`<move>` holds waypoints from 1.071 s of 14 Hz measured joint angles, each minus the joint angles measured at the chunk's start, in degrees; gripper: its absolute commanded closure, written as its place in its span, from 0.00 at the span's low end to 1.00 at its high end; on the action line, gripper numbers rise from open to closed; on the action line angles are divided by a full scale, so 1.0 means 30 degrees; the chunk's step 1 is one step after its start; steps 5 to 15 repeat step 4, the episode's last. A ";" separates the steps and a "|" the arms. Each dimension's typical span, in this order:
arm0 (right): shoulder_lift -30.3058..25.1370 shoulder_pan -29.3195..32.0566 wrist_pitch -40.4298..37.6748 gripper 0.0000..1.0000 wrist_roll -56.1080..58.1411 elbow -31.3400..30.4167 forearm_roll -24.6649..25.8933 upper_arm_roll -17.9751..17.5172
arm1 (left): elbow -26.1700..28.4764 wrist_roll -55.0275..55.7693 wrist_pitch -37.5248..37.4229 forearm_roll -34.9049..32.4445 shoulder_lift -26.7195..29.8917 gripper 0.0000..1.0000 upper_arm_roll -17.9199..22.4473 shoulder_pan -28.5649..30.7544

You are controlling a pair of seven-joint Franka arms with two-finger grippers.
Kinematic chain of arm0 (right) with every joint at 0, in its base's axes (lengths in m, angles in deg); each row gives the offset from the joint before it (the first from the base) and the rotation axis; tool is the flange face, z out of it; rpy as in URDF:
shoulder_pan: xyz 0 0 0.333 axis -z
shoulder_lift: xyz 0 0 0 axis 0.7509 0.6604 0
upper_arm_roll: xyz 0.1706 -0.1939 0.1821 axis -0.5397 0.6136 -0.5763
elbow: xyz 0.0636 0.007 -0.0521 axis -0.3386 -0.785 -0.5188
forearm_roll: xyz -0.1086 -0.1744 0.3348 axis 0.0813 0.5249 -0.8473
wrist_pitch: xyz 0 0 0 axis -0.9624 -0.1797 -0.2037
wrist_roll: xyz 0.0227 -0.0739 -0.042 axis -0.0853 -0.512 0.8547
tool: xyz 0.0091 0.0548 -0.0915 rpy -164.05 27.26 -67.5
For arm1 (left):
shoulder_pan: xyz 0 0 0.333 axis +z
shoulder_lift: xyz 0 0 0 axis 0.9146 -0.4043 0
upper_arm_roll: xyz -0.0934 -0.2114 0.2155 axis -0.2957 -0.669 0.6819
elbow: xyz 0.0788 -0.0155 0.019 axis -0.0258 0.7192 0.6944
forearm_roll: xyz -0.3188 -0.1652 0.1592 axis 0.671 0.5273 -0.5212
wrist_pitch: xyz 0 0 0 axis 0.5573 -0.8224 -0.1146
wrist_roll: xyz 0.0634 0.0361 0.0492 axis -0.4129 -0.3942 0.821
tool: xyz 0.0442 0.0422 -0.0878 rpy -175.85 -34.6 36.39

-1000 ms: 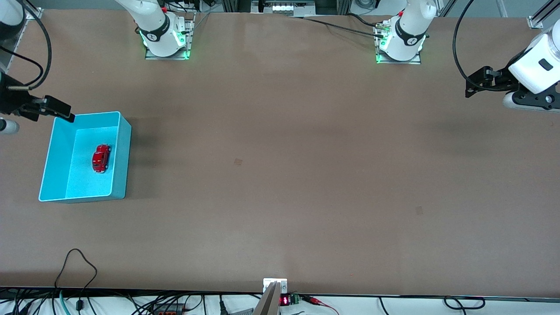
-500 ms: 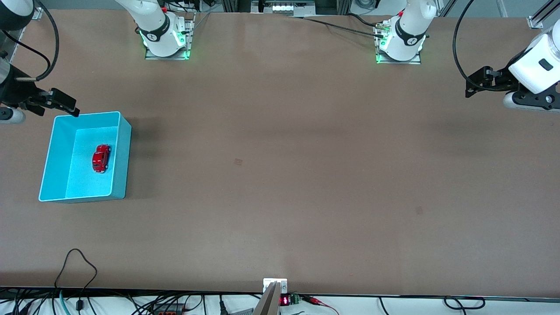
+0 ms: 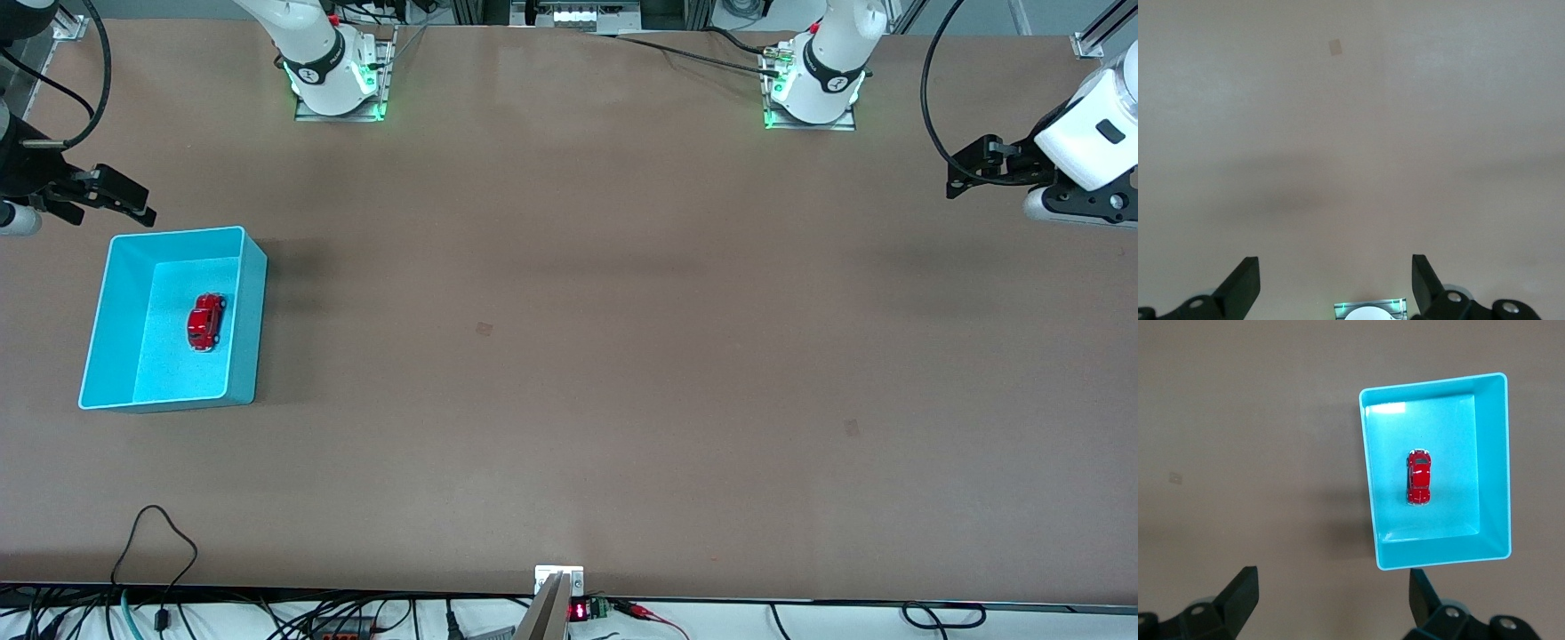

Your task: Wind red beetle toy and store in blue box

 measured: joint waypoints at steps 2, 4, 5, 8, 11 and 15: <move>-0.0001 0.0000 -0.0388 0.00 0.0000 0.0012 0.0006 0.0002 | 0.0000 0.0000 0.0000 0.0000 0.0000 0.00 0.0000 0.0019; -0.0005 0.0000 -0.0509 0.00 0.0000 0.0059 0.0006 0.0002 | 0.0000 0.0000 0.0000 0.0000 0.0000 0.00 0.0000 0.0026; -0.0005 0.0000 -0.0509 0.00 0.0000 0.0059 0.0006 0.0002 | 0.0000 0.0000 0.0000 0.0000 0.0000 0.00 0.0000 0.0026; -0.0005 0.0000 -0.0509 0.00 0.0000 0.0059 0.0006 0.0002 | 0.0000 0.0000 0.0000 0.0000 0.0000 0.00 0.0000 0.0026; -0.0005 0.0000 -0.0509 0.00 0.0000 0.0059 0.0006 0.0002 | 0.0000 0.0000 0.0000 0.0000 0.0000 0.00 0.0000 0.0026; -0.0005 0.0000 -0.0509 0.00 0.0000 0.0059 0.0006 0.0002 | 0.0000 0.0000 0.0000 0.0000 0.0000 0.00 0.0000 0.0026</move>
